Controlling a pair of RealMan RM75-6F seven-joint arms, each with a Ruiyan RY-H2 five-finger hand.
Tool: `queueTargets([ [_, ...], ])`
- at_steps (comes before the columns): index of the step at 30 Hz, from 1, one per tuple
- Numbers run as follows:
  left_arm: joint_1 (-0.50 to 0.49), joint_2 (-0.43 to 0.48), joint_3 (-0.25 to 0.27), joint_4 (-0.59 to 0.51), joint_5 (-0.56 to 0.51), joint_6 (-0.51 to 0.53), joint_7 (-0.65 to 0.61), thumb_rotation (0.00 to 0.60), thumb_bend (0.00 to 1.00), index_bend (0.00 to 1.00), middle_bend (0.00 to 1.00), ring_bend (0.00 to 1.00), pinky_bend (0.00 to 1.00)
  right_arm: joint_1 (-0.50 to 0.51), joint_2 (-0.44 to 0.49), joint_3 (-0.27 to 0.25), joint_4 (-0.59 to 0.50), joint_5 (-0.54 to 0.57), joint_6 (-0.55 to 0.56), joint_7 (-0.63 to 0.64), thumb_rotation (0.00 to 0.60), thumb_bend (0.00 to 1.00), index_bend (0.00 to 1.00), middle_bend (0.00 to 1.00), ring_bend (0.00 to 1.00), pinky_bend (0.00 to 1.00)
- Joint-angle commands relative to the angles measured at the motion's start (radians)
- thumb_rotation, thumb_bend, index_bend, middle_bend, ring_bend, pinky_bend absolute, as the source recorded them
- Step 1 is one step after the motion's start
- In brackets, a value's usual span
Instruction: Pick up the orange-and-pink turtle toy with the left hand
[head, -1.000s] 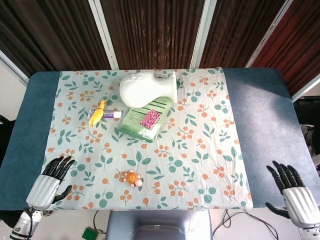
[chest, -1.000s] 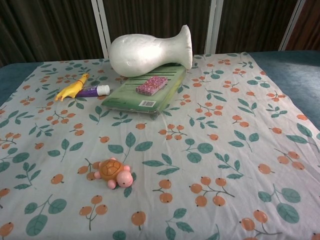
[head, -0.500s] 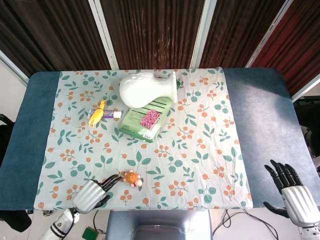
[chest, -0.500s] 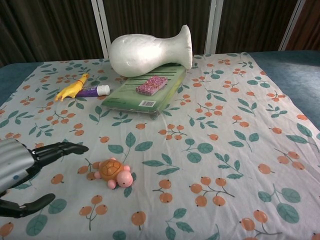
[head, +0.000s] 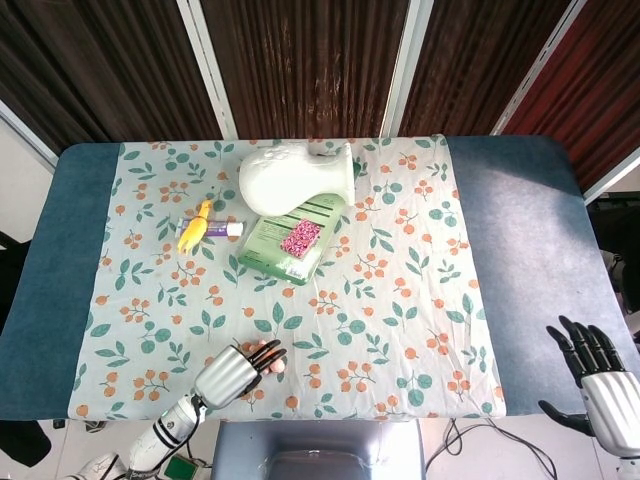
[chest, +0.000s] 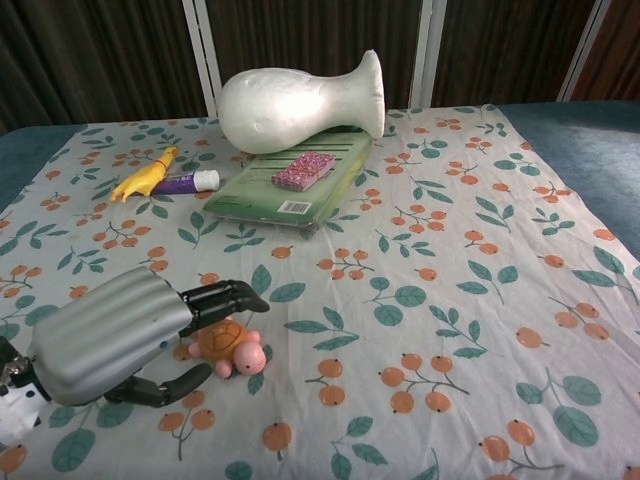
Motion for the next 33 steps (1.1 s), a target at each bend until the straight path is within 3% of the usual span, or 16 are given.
queueTargets([
  [1,-0.011,-0.015,-0.005,0.018,-0.031,-0.034,0.019,0.6,0.44,0.21,0.21,1.0,1.0,-0.004,0.005,0.0,0.003,-0.002,0.01,0.01,0.6,0.13,0.0,0.0,0.0,0.0],
  [7,-0.017,-0.05,-0.021,0.06,-0.066,-0.029,0.05,0.6,0.44,0.3,0.32,1.0,1.0,-0.009,0.009,-0.001,0.007,-0.007,0.02,0.023,0.6,0.13,0.0,0.0,0.0,0.0],
  [9,-0.019,-0.061,-0.021,0.075,-0.065,-0.009,0.053,0.6,0.44,0.39,0.42,1.0,1.0,-0.008,0.01,-0.001,0.007,-0.007,0.019,0.025,0.6,0.13,0.0,0.0,0.0,0.0],
  [11,-0.019,-0.078,-0.026,0.106,-0.059,0.026,0.062,0.6,0.47,0.59,0.61,1.0,1.0,-0.008,0.01,0.0,0.008,-0.006,0.019,0.025,0.6,0.13,0.0,0.0,0.0,0.0],
  [14,-0.02,-0.108,-0.027,0.162,-0.052,0.069,0.05,0.6,0.52,0.76,0.8,1.0,1.0,-0.008,0.009,0.0,0.007,-0.006,0.017,0.023,0.6,0.13,0.0,0.0,0.0,0.0],
  [21,-0.024,-0.162,-0.023,0.269,-0.054,0.134,-0.006,0.6,0.56,0.83,0.89,1.0,1.0,-0.007,0.006,-0.001,0.006,-0.007,0.013,0.015,0.6,0.13,0.0,0.0,0.0,0.0],
  [24,-0.022,-0.171,-0.019,0.288,-0.067,0.136,-0.026,0.6,0.54,0.8,0.84,1.0,1.0,-0.008,0.006,0.0,0.006,-0.008,0.013,0.014,0.6,0.13,0.0,0.0,0.0,0.0],
  [29,-0.029,-0.145,-0.005,0.256,-0.091,0.096,-0.035,0.6,0.42,0.38,0.49,1.0,1.0,-0.007,0.006,-0.001,0.006,-0.008,0.011,0.014,0.6,0.13,0.0,0.0,0.0,0.0],
  [33,-0.032,-0.125,0.003,0.214,-0.104,0.075,-0.024,0.6,0.39,0.21,0.35,1.0,1.0,-0.007,0.006,0.0,0.005,-0.009,0.011,0.013,0.6,0.13,0.0,0.0,0.0,0.0],
])
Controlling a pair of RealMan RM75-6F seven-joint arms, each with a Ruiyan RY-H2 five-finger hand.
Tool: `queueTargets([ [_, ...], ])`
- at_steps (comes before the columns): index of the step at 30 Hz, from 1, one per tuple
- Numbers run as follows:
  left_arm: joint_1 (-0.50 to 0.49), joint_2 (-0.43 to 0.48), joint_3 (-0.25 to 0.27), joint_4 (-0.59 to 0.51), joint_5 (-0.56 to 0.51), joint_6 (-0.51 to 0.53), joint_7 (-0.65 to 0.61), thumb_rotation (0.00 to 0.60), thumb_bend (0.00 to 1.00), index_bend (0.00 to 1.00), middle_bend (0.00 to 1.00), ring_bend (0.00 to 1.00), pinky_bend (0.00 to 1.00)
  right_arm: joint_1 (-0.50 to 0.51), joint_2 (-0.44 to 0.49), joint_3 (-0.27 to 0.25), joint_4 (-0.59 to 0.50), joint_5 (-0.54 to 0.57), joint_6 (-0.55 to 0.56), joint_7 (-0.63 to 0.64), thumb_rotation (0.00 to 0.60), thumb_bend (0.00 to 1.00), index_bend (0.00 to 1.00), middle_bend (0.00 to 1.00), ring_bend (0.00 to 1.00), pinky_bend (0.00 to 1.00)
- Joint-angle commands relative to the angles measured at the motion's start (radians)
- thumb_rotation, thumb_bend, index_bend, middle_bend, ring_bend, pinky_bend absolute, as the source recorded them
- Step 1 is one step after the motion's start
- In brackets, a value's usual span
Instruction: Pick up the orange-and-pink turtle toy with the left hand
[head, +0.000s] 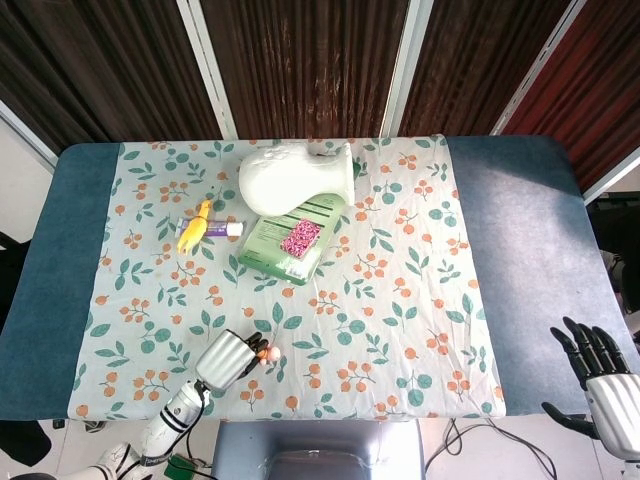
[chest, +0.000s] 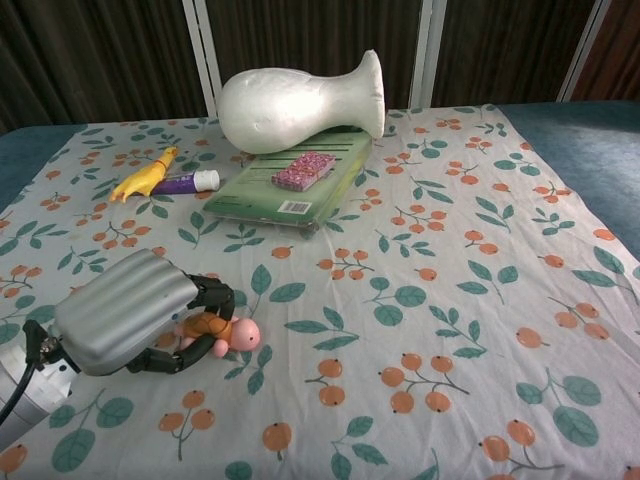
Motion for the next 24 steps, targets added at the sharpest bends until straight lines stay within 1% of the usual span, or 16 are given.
queueTargets([
  [1,-0.003,0.019,0.008,-0.034,-0.014,-0.021,0.01,0.6,0.38,0.2,0.33,1.0,1.0,0.0,0.0,0.0,0.0,0.0,0.0,-0.001,0.6,0.13,0.0,0.0,0.0,0.0],
  [3,-0.004,0.032,0.012,-0.059,-0.021,-0.034,0.022,0.6,0.37,0.19,0.31,1.0,1.0,0.0,0.0,0.0,0.0,-0.001,0.001,-0.001,0.6,0.13,0.0,0.0,0.0,0.0],
  [7,-0.006,0.044,0.014,-0.088,-0.025,-0.036,0.04,0.6,0.37,0.19,0.31,1.0,1.0,0.001,0.0,0.0,-0.001,-0.002,-0.001,-0.002,0.6,0.13,0.0,0.0,0.0,0.0],
  [10,-0.007,0.046,0.017,-0.091,-0.031,-0.042,0.046,0.6,0.37,0.25,0.36,1.0,1.0,0.001,-0.001,0.0,0.0,-0.001,-0.003,-0.002,0.6,0.13,0.0,0.0,0.0,0.0],
  [13,-0.009,0.039,0.013,-0.079,-0.034,-0.035,0.05,0.6,0.37,0.36,0.44,1.0,1.0,0.002,-0.001,0.001,-0.001,0.0,-0.005,-0.002,0.6,0.13,0.0,0.0,0.0,0.0],
  [14,-0.009,0.031,0.009,-0.066,-0.031,-0.02,0.049,0.6,0.37,0.42,0.5,1.0,1.0,0.002,0.0,0.001,-0.001,0.002,-0.005,-0.002,0.6,0.13,0.0,0.0,0.0,0.0],
  [15,-0.006,0.022,0.007,-0.053,-0.027,-0.003,0.051,0.6,0.37,0.55,0.61,1.0,1.0,0.002,-0.001,0.002,-0.002,0.002,-0.005,-0.002,0.6,0.13,0.0,0.0,0.0,0.0],
  [16,-0.005,0.012,0.003,-0.035,-0.024,0.014,0.054,0.6,0.38,0.61,0.67,1.0,1.0,0.002,-0.001,0.002,-0.002,0.003,-0.005,-0.003,0.6,0.13,0.0,0.0,0.0,0.0],
  [17,-0.003,-0.004,-0.002,-0.009,-0.022,0.034,0.057,0.6,0.41,0.71,0.77,1.0,1.0,0.002,-0.001,0.002,-0.002,0.003,-0.005,-0.003,0.6,0.13,0.0,0.0,0.0,0.0],
  [18,-0.001,-0.015,-0.006,0.011,-0.022,0.045,0.058,0.6,0.43,0.77,0.83,1.0,1.0,0.002,-0.001,0.002,-0.002,0.004,-0.006,-0.003,0.6,0.13,0.0,0.0,0.0,0.0],
  [20,0.0,-0.035,-0.006,0.048,-0.022,0.06,0.056,0.6,0.46,0.81,0.87,1.0,1.0,0.003,-0.001,0.002,-0.002,0.004,-0.007,-0.004,0.6,0.13,0.0,0.0,0.0,0.0],
  [24,0.0,-0.049,0.0,0.082,-0.02,0.072,0.036,0.6,0.47,0.83,0.9,1.0,1.0,0.003,-0.001,0.002,-0.003,0.004,-0.008,-0.006,0.6,0.13,0.0,0.0,0.0,0.0],
])
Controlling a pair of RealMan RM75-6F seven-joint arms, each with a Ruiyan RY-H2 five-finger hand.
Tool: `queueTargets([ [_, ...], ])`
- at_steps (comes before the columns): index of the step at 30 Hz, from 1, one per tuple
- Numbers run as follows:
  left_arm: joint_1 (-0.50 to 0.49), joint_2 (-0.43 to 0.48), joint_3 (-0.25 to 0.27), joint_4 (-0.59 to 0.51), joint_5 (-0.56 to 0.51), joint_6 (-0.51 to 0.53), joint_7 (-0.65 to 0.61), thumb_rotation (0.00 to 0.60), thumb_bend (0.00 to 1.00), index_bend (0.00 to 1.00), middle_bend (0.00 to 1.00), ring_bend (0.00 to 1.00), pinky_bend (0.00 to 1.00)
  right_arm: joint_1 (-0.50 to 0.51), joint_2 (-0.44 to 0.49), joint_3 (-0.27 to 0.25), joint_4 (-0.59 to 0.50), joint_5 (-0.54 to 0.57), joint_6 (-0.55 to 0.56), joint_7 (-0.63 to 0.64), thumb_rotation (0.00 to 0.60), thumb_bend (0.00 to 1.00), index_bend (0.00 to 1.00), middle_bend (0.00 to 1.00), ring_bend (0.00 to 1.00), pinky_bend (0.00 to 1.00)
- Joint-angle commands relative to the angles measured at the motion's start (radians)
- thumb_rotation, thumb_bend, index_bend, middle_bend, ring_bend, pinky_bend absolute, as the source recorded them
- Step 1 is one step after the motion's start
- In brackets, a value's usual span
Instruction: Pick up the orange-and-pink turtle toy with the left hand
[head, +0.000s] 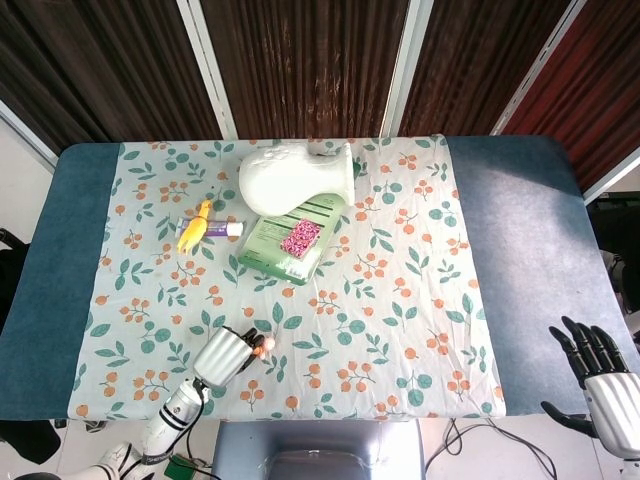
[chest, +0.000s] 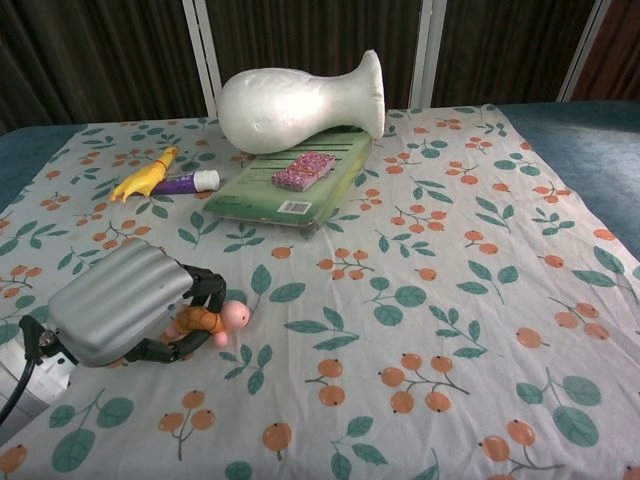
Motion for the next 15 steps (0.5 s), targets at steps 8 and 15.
queueTargets([
  [8,0.001,-0.02,0.006,0.036,0.0,0.029,-0.033,0.6,0.45,0.71,0.78,1.0,1.0,-0.001,0.0,-0.001,0.0,-0.001,0.001,-0.001,0.6,0.13,0.0,0.0,0.0,0.0],
  [15,0.013,0.059,0.018,-0.091,-0.042,-0.052,0.049,0.6,0.36,0.02,0.17,0.94,1.0,-0.003,0.001,-0.002,0.001,-0.005,0.006,0.003,0.6,0.13,0.0,0.0,0.0,0.0],
])
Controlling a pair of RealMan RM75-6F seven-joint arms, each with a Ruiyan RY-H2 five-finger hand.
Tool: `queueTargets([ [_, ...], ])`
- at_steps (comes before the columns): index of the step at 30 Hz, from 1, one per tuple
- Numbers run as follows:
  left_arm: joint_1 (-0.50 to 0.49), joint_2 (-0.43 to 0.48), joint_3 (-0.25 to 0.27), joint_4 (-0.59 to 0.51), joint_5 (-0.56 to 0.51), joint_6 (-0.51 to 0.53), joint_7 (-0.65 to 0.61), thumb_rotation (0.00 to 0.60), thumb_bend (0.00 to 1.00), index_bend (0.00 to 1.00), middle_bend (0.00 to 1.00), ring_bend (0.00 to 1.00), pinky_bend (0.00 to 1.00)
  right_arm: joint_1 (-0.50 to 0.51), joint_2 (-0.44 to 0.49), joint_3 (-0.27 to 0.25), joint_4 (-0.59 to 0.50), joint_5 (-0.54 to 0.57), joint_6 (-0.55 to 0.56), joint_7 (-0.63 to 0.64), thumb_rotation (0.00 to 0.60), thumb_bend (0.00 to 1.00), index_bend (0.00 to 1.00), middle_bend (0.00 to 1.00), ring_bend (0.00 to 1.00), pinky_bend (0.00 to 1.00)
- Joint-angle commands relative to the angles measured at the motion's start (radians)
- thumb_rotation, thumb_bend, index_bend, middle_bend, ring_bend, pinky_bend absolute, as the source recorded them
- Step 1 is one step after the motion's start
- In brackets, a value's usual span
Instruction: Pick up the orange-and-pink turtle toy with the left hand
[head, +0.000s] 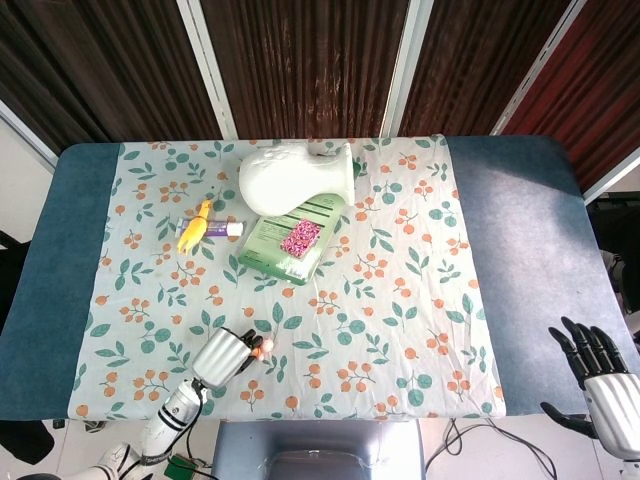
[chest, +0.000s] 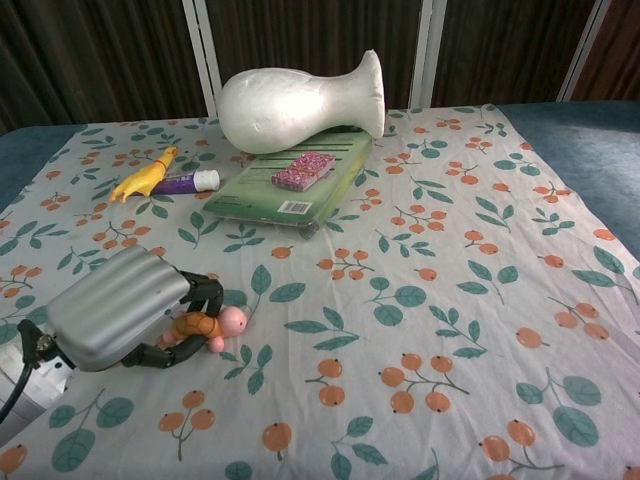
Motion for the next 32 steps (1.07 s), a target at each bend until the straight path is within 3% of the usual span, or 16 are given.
queueTargets([
  [1,0.014,0.058,0.006,-0.101,-0.028,-0.033,0.065,0.6,0.36,0.0,0.13,0.93,1.0,0.0,-0.002,-0.001,0.001,-0.001,-0.002,-0.003,0.6,0.13,0.0,0.0,0.0,0.0],
  [7,0.045,0.161,0.015,-0.238,-0.039,-0.003,0.087,0.6,0.33,0.0,0.05,0.87,0.95,0.003,-0.006,-0.004,-0.001,-0.004,-0.012,-0.016,0.6,0.13,0.0,0.0,0.0,0.0],
  [9,0.068,0.212,0.025,-0.292,-0.035,0.036,0.076,0.6,0.32,0.0,0.04,0.8,0.89,0.002,-0.008,-0.002,-0.002,-0.002,-0.012,-0.02,0.6,0.13,0.0,0.0,0.0,0.0],
  [10,0.081,0.243,0.032,-0.321,-0.031,0.059,0.059,0.6,0.32,0.0,0.04,0.72,0.84,0.002,-0.008,-0.002,-0.002,-0.001,-0.012,-0.021,0.6,0.13,0.0,0.0,0.0,0.0],
  [11,0.1,0.289,0.043,-0.356,-0.029,0.089,0.023,0.6,0.32,0.0,0.04,0.57,0.73,0.003,-0.009,-0.003,-0.002,-0.002,-0.014,-0.022,0.6,0.13,0.0,0.0,0.0,0.0],
  [14,0.159,0.412,0.067,-0.43,-0.066,0.146,-0.12,0.6,0.32,0.0,0.03,0.1,0.32,0.009,-0.011,-0.012,-0.002,-0.014,-0.031,-0.027,0.6,0.13,0.0,0.0,0.0,0.0],
  [16,0.194,0.477,0.08,-0.469,-0.094,0.171,-0.217,0.6,0.32,0.0,0.01,0.0,0.2,0.016,-0.014,-0.018,-0.004,-0.021,-0.048,-0.035,0.6,0.13,0.0,0.0,0.0,0.0],
  [19,0.232,0.553,0.093,-0.499,-0.109,0.205,-0.313,0.6,0.32,0.0,0.0,0.0,0.15,0.023,-0.028,-0.017,-0.007,-0.02,-0.068,-0.065,0.6,0.13,0.0,0.0,0.0,0.0],
  [24,0.263,0.615,0.089,-0.545,-0.112,0.225,-0.282,0.6,0.32,0.0,0.01,0.0,0.14,0.035,-0.047,-0.02,-0.013,-0.019,-0.101,-0.106,0.6,0.13,0.0,0.0,0.0,0.0],
  [32,0.28,0.659,0.063,-0.62,-0.162,0.166,-0.21,0.6,0.32,0.0,0.01,0.0,0.14,0.037,-0.048,-0.016,-0.013,-0.003,-0.104,-0.108,0.6,0.13,0.0,0.0,0.0,0.0],
])
